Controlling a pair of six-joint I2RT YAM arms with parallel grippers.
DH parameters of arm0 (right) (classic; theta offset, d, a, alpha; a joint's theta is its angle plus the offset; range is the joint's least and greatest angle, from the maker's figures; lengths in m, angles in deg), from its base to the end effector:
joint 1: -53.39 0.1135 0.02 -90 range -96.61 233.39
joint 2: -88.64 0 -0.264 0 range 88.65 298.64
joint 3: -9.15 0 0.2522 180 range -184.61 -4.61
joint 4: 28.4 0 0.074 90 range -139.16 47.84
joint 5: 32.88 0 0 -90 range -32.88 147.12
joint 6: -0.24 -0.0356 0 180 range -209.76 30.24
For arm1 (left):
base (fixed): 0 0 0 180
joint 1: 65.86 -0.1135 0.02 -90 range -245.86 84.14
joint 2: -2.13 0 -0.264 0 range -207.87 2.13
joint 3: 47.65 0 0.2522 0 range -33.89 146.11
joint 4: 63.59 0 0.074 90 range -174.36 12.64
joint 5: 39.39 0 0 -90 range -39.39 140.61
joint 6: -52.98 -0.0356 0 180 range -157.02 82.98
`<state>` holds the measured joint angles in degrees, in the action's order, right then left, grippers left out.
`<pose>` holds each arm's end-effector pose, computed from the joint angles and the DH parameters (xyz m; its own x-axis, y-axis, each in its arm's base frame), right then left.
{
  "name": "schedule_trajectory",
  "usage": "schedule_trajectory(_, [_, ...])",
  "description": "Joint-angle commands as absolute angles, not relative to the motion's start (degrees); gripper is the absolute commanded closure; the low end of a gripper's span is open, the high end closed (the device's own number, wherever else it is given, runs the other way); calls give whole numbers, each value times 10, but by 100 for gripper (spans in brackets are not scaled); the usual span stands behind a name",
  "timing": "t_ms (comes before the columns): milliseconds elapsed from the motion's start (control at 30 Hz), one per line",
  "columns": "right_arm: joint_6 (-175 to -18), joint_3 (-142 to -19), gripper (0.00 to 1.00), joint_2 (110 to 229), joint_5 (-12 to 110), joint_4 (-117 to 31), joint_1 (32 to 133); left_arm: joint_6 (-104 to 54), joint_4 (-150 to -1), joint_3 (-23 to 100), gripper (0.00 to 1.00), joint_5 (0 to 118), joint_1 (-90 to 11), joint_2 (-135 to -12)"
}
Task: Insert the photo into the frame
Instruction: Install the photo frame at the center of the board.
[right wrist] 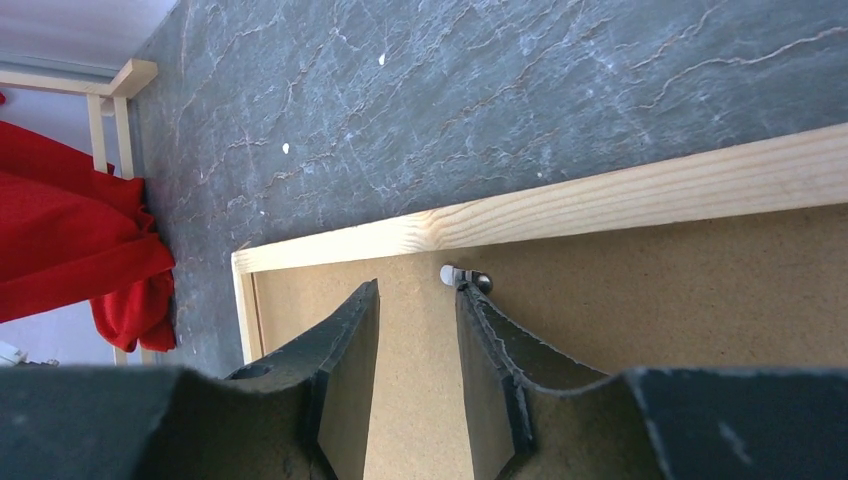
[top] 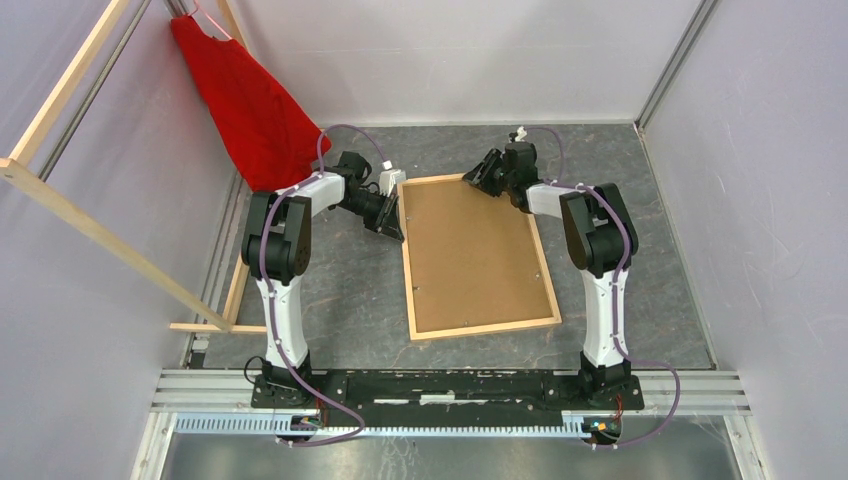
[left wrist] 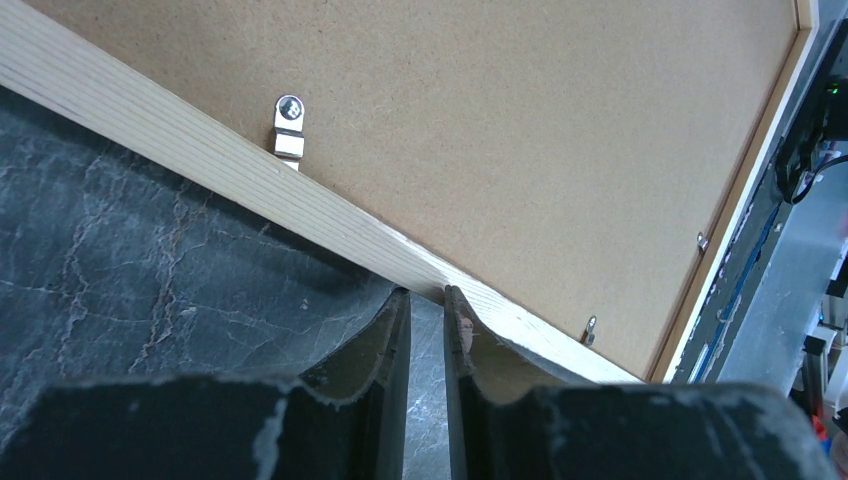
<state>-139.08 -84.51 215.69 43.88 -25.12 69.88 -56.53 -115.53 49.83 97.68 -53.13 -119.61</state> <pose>0.4614 0.1451 0.1309 -0.6672 0.5724 -0.4767 0.0609 0.6797 0.7309 0.3964 -0.1163 0.1390 -0.7859 0.4107 -0.4623 0.6184 0.5185 -0.5906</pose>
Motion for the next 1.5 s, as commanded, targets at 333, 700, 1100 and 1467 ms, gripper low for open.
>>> schedule_trajectory(333, [-1414,-856,64,2181,475,-237,708,-613,-1166,488,77,946,-510,-1220])
schedule_trajectory(700, [-1419,-881,71,2191,495,-240,720,-617,-1166,482,77,945,-507,-1218])
schedule_trajectory(1100, [-1366,-883,70,2123,450,-257,713,-629,-1177,466,77,930,-510,-1188])
schedule_trajectory(1467, [-1281,-687,26,1931,479,-280,624,-631,-1176,462,76,908,-513,-1180])
